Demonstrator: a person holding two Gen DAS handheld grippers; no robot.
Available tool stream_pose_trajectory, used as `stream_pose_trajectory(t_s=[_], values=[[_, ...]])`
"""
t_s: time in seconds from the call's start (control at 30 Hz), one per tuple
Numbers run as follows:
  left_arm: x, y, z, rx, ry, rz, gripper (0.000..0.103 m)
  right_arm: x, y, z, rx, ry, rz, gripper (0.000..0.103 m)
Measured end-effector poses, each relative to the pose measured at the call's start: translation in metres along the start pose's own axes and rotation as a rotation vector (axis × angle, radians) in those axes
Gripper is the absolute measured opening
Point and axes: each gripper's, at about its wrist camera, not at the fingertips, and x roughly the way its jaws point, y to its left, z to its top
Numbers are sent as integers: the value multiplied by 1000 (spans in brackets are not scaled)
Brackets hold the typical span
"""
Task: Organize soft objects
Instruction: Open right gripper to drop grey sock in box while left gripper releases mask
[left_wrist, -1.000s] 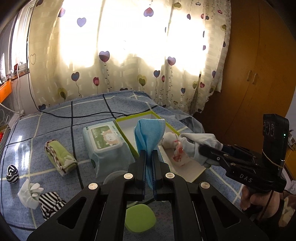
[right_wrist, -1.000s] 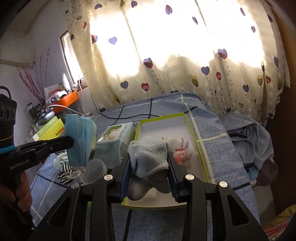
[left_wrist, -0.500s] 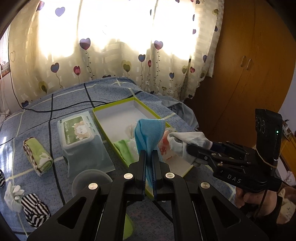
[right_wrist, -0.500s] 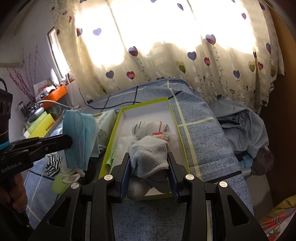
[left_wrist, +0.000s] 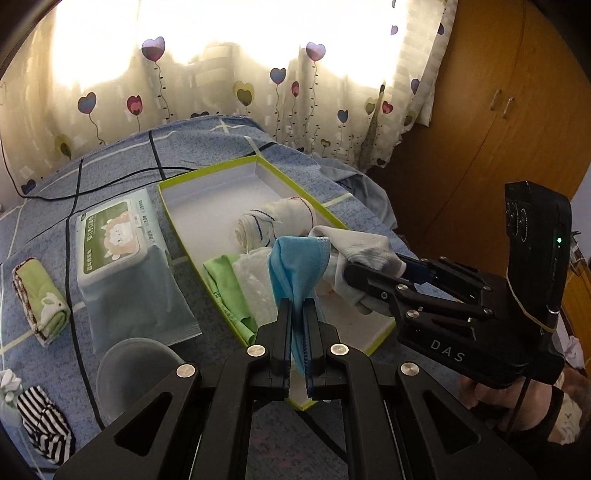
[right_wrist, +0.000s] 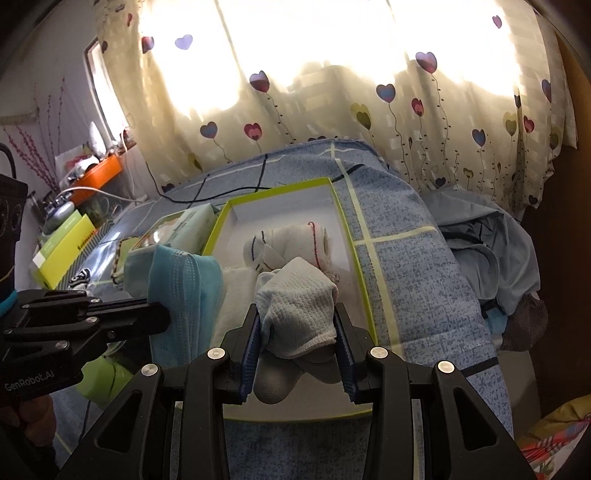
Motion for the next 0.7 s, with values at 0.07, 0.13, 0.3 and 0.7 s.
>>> stream_pose_trajectory(t_s=[0.07, 0.13, 0.3, 0.7], values=[[4, 2, 0, -7, 9, 3, 5, 6, -1, 2, -2, 6, 3, 35], [9, 3, 1, -13, 20, 3, 5, 12, -1, 4, -6, 13, 1, 35], [20, 6, 3, -24, 44, 7, 5, 21, 0, 13, -20, 17, 1, 35], [33, 6, 16, -32, 52, 62, 5, 9, 1, 13, -22, -27, 16, 54]])
